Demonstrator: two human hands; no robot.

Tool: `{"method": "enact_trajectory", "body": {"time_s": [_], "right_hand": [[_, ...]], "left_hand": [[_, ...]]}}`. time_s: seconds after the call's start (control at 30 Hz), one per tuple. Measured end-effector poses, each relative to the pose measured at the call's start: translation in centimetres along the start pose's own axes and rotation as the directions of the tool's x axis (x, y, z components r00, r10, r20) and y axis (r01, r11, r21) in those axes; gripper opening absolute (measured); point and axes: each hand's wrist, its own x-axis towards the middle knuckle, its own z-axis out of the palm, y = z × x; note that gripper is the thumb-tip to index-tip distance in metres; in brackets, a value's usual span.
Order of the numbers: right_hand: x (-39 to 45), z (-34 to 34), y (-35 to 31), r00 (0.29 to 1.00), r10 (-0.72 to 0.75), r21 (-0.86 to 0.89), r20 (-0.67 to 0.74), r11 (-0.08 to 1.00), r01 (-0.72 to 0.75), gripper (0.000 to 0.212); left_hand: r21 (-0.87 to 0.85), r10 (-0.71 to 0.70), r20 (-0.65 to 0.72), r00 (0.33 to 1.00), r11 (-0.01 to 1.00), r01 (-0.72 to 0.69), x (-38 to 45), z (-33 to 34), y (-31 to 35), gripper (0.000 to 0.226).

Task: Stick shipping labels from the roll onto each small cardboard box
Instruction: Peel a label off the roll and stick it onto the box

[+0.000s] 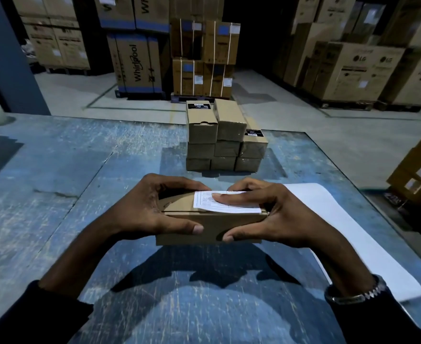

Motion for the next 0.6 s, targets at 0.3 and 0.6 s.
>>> {"method": "enact_trajectory", "body": {"time_s": [0.3,0.6], "right_hand": [[-0.11,-0.14,0.35,0.994,-0.079,0.172,-0.079,0.981,0.092,0.045],[-0.06,-0.64,0.09,0.996,0.067,-0.027,-0.058,0.997,-0.068,0.081]], "left_hand": [[0.013,0.037,-0.048,0.998,0.999,-0.036,0.12,0.09,-0.24,0.064],[-0.027,0.013,-0.002,1.0,1.0,-0.013,0.15,0.24,-0.14,0.059]]}}
